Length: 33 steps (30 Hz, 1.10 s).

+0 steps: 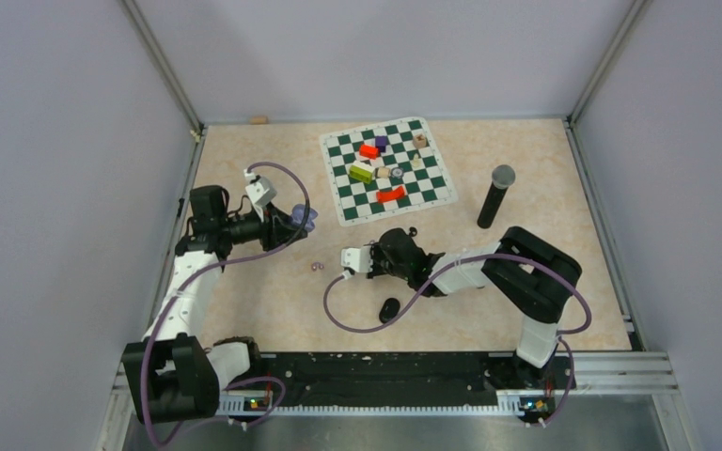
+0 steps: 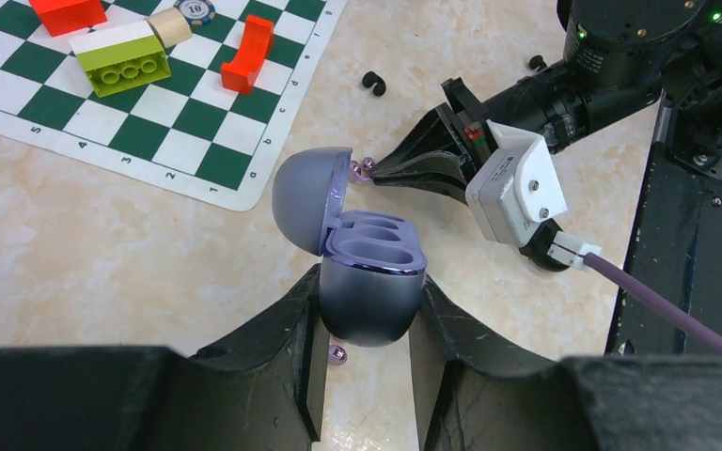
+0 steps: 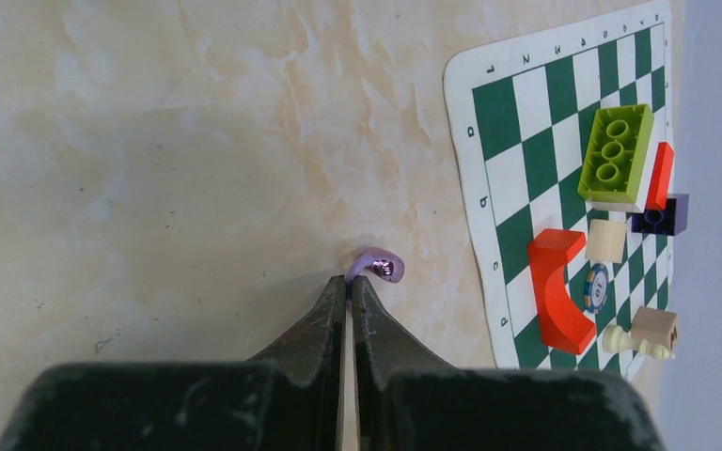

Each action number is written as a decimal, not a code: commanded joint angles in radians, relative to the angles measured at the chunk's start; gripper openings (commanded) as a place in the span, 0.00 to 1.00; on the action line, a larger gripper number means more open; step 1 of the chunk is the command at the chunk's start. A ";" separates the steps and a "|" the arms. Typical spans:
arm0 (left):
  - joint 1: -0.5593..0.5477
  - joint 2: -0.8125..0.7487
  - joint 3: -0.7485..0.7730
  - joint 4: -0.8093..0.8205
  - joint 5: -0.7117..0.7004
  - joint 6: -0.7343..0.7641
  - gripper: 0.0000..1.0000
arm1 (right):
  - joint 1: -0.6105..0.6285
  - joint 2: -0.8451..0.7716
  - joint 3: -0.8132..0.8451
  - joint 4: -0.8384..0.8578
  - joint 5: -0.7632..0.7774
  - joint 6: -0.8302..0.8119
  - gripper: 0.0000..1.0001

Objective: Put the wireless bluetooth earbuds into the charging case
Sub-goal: Pick up the earbud from the center of the board.

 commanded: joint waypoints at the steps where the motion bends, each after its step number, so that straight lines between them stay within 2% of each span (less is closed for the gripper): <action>1: 0.005 0.004 0.035 0.004 0.030 0.018 0.00 | 0.007 -0.034 -0.004 0.045 0.002 0.028 0.00; 7: 0.005 0.006 0.037 -0.018 0.051 0.046 0.00 | -0.002 -0.112 0.019 -0.012 -0.052 0.094 0.00; 10: 0.005 0.008 0.038 -0.035 0.067 0.069 0.00 | -0.027 -0.170 0.043 -0.080 -0.131 0.154 0.00; 14: 0.005 0.016 0.040 -0.089 0.122 0.136 0.00 | -0.132 -0.283 0.085 -0.212 -0.390 0.293 0.00; 19: -0.004 0.022 0.036 -0.119 0.171 0.195 0.00 | -0.254 -0.442 0.114 -0.273 -0.709 0.466 0.00; 24: -0.072 0.028 0.063 -0.127 0.185 0.220 0.00 | -0.297 -0.529 0.166 -0.319 -0.963 0.607 0.00; 28: -0.178 0.045 0.151 -0.140 0.101 0.223 0.00 | -0.297 -0.556 0.192 -0.296 -1.077 0.723 0.00; 33: -0.225 0.122 0.264 -0.136 0.126 0.175 0.00 | -0.308 -0.599 0.144 -0.123 -1.145 0.887 0.00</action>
